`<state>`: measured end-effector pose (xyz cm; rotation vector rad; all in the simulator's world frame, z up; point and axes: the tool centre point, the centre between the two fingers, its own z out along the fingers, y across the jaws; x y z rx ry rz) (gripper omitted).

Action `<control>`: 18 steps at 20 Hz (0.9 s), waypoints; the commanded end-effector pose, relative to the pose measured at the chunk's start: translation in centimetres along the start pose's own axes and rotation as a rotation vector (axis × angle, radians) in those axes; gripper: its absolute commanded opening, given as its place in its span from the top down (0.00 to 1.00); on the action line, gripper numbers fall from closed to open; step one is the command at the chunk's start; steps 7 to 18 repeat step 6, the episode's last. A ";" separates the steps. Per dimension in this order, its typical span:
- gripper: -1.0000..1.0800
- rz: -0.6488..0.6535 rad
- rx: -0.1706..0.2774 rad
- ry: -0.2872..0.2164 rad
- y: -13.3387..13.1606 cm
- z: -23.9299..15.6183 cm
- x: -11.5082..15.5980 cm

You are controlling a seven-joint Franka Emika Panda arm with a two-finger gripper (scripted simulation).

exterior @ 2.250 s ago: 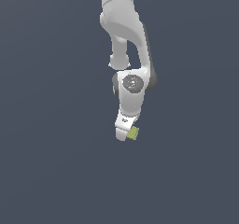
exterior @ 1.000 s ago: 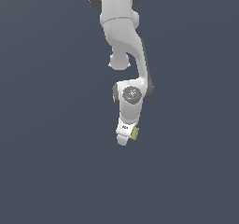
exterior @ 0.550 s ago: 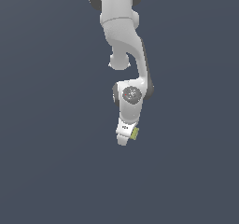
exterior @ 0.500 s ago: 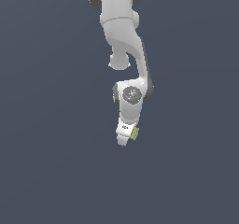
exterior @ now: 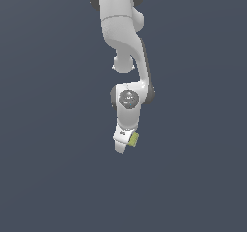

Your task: Pick up the object and move it to a goal position.

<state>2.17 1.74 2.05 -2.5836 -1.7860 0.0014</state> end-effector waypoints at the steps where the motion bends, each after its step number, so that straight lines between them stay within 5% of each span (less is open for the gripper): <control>1: 1.00 0.000 -0.002 0.001 0.9 -0.5 -0.8; 18: 1.00 0.000 -0.001 0.001 1.6 -0.7 -1.3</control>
